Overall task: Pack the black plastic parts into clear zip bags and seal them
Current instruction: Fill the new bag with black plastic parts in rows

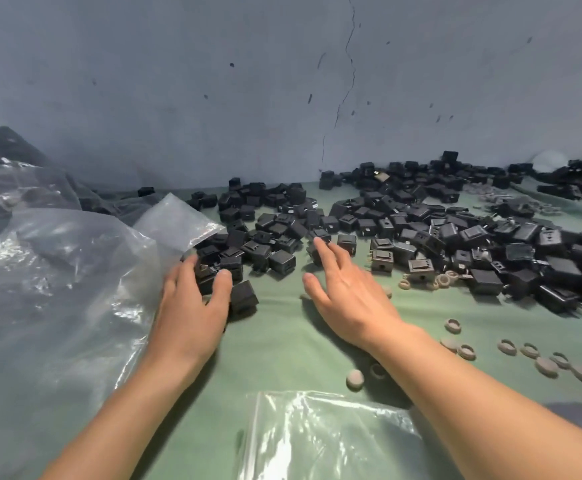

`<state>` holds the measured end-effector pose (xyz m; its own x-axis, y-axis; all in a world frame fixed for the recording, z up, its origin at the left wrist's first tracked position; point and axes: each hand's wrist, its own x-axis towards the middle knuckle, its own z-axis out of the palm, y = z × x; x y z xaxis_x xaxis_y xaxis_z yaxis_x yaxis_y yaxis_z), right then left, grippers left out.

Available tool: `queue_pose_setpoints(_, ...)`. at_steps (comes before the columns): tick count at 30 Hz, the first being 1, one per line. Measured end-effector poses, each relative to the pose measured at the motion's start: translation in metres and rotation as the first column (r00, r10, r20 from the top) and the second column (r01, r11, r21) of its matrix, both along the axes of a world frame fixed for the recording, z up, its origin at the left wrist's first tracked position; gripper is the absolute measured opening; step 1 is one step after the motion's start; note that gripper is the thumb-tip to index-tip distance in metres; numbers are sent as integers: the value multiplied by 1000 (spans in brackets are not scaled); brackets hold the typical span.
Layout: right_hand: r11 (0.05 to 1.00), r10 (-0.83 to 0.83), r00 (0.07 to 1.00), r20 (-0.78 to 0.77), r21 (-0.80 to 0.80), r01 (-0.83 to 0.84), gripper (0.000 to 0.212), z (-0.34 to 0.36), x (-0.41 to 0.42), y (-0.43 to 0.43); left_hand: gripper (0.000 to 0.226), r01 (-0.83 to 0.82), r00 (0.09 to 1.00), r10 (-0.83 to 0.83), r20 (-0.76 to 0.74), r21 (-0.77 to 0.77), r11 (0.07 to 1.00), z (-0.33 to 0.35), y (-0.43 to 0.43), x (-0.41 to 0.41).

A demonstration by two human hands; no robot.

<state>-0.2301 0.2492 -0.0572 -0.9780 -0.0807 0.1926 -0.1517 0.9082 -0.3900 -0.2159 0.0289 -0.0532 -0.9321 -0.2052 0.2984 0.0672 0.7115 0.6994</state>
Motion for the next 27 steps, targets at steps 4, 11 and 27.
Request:
queue_pose_setpoints(4,999,-7,1000,29,50,5,65,-2,-4,0,63,-23,1000,23,11,-8,1000,8,-3,-38)
queue_pose_setpoints(11,997,36,999,27,66,-38,62,-4,-3,0,69,-18,999,28,39,-233,972,14,-16,-96)
queue_pose_setpoints(27,961,-100,991,-84,-266,75,64,-2,-4,4,35,536,843,-536,34,25,844,16,36,-85)
